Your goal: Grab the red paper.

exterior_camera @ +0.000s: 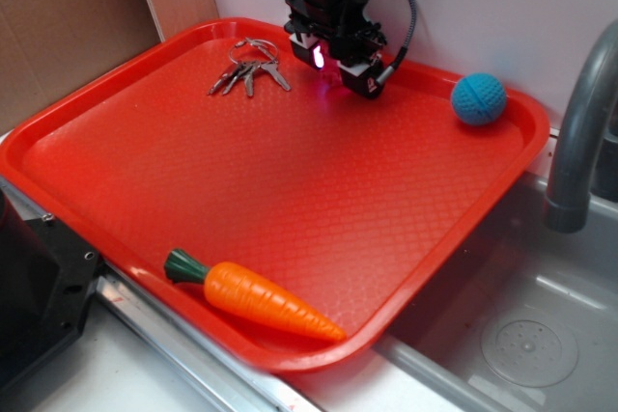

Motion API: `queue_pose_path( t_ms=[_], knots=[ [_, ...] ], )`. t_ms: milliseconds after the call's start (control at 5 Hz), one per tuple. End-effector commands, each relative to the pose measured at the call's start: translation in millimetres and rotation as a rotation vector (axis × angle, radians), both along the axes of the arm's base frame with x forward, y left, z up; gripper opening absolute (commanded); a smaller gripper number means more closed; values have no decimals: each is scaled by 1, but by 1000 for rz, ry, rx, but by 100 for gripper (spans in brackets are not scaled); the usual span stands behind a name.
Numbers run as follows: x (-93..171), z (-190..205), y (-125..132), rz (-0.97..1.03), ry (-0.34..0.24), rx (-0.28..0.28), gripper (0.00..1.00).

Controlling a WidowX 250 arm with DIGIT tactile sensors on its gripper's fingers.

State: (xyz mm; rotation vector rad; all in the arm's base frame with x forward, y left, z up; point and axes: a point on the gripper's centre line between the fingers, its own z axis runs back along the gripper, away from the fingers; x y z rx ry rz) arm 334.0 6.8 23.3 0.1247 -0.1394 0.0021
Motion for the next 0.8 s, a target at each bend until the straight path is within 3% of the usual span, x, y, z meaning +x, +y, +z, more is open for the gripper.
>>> queue_pose_path(
  t_ms=[0, 200, 600],
  knots=[
    [-68, 106, 2, 71, 84, -80, 0],
    [-117, 146, 10, 140, 100, -130, 0],
    [-143, 166, 0, 135, 77, -114, 0]
  ],
)
